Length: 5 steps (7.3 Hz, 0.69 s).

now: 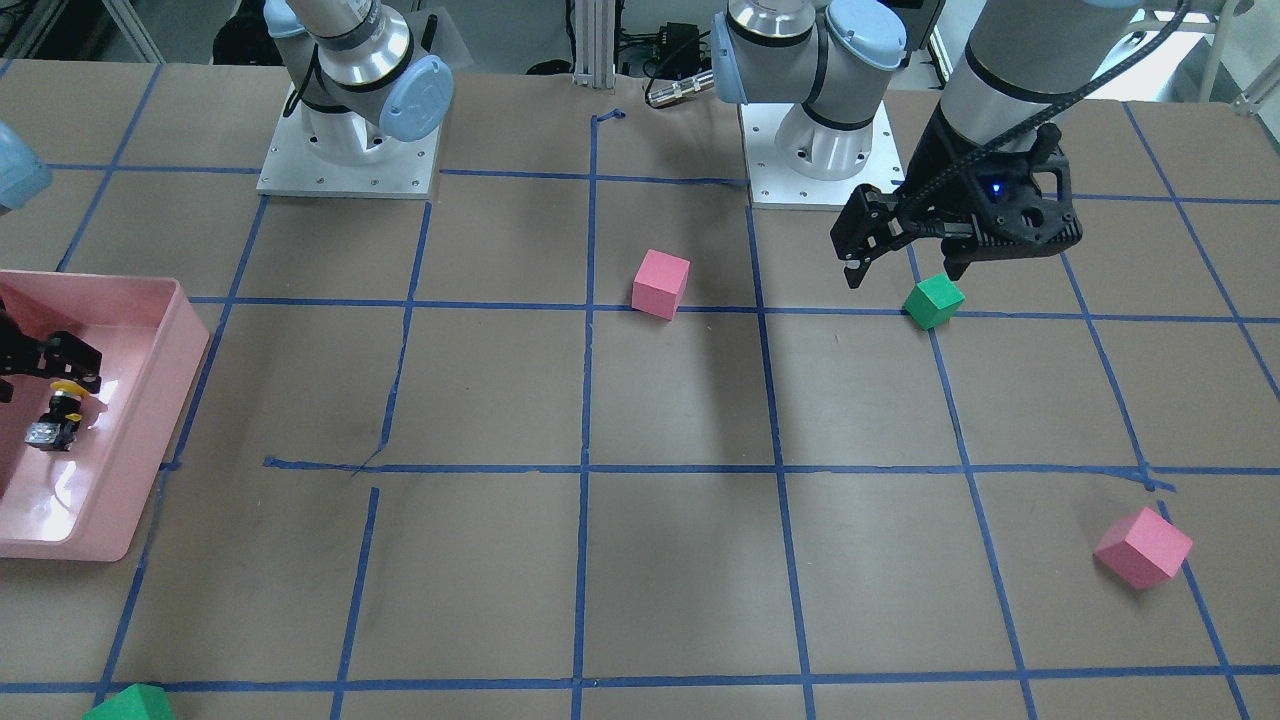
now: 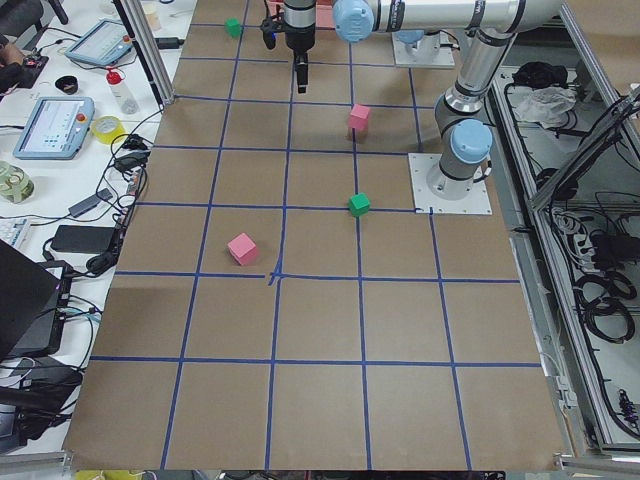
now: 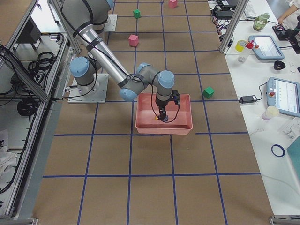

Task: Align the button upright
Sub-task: 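Lower the right gripper into the bin onto the button switch body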

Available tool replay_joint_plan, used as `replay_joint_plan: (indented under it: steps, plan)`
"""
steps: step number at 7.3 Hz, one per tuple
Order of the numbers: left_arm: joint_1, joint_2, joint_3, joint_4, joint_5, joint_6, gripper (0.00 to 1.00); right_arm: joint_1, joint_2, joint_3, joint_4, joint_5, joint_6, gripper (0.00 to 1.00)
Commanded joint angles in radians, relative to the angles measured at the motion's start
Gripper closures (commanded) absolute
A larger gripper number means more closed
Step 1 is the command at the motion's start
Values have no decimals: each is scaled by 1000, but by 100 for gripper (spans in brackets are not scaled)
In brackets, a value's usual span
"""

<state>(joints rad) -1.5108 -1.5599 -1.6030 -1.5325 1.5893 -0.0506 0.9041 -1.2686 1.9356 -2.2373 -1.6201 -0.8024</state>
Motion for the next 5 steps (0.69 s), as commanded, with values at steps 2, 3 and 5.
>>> replay_joint_plan:
  steps: [2,3,5]
  plan:
    - [0,0,0,-1,0,0,0,12,12,0,-18,41,87,0]
    - [0,0,-2,-1,0,0,0,13,14,2,-18,45,86,0]
    - [0,3,-15,2,0,0,0,13,23,2,-27,48,89,0]
